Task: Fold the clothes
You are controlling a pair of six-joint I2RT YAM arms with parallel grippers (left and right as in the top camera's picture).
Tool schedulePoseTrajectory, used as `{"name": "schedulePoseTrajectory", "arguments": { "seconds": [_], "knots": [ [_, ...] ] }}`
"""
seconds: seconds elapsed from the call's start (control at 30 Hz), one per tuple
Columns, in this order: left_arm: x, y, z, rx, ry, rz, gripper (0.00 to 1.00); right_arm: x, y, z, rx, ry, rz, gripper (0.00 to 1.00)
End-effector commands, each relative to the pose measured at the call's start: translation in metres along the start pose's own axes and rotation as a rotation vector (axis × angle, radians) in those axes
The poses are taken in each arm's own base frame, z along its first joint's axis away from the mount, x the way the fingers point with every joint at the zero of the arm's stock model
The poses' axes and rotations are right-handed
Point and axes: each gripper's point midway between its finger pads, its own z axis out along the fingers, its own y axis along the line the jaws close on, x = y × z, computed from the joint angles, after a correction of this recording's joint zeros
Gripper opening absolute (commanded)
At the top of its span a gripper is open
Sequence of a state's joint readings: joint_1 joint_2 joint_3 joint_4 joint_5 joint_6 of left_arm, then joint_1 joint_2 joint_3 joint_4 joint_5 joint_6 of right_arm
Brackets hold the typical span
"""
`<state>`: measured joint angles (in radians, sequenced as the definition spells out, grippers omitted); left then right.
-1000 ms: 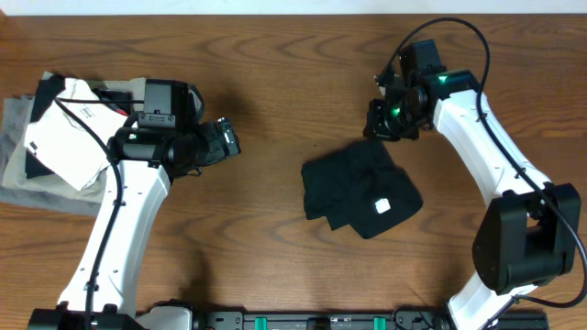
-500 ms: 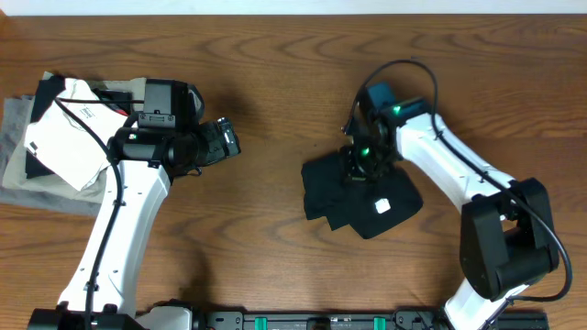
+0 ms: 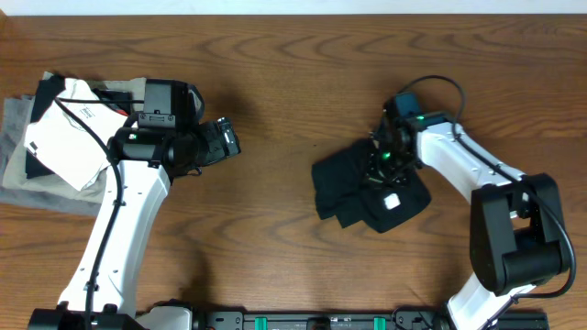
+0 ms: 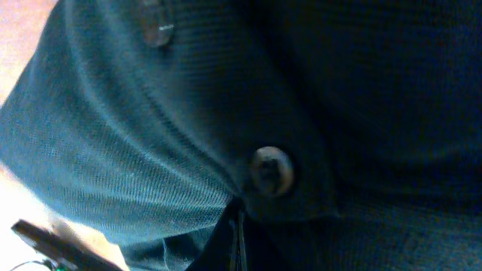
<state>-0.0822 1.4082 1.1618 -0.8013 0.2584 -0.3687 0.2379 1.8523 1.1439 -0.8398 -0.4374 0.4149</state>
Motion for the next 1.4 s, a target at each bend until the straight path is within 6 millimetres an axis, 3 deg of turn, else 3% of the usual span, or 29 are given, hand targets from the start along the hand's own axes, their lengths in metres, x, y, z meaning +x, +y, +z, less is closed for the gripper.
{"name": "schedulePoseTrajectory", "arguments": {
  "seconds": [0.0,0.17,0.3,0.47,0.6,0.73,0.83,0.9,1.0,1.1,1.37],
  "knots": [
    [-0.001,0.002,0.003,-0.011,0.002,0.006,0.94,-0.010,-0.025,0.003,0.044,-0.023,0.068,0.01],
    [-0.002,0.002,0.003,-0.009,-0.002,0.007,0.94,-0.046,-0.030,-0.005,0.000,-0.150,0.063,0.01],
    [-0.003,0.001,0.003,-0.008,-0.005,0.008,0.94,-0.090,-0.028,-0.018,-0.017,-0.322,-0.058,0.01],
    [-0.005,0.000,0.003,-0.003,-0.015,0.010,0.94,-0.129,-0.019,-0.035,0.000,-0.502,-0.201,0.01],
    [-0.007,0.000,0.003,0.000,-0.021,0.012,0.94,-0.141,-0.004,-0.053,-0.021,-0.541,-0.245,0.01],
    [-0.007,0.000,0.003,0.000,-0.021,0.012,0.94,-0.132,0.043,-0.082,-0.196,-0.476,-0.258,0.01],
    [-0.007,-0.001,0.003,0.000,-0.024,0.012,0.94,-0.123,0.074,-0.092,-0.286,-0.438,-0.274,0.01],
    [-0.008,-0.001,0.003,0.002,-0.026,0.013,0.95,-0.118,0.086,-0.088,-0.290,-0.430,-0.302,0.01],
    [-0.008,-0.001,0.003,0.003,-0.028,0.013,0.94,-0.110,0.084,-0.066,-0.202,-0.398,-0.292,0.01],
    [-0.008,-0.001,0.003,0.002,-0.026,0.013,0.94,-0.109,0.072,-0.041,-0.100,-0.367,-0.238,0.01],
    [-0.007,-0.001,0.003,0.001,-0.024,0.012,0.94,-0.098,0.047,0.033,-0.073,-0.180,-0.163,0.01]
  ]
}}
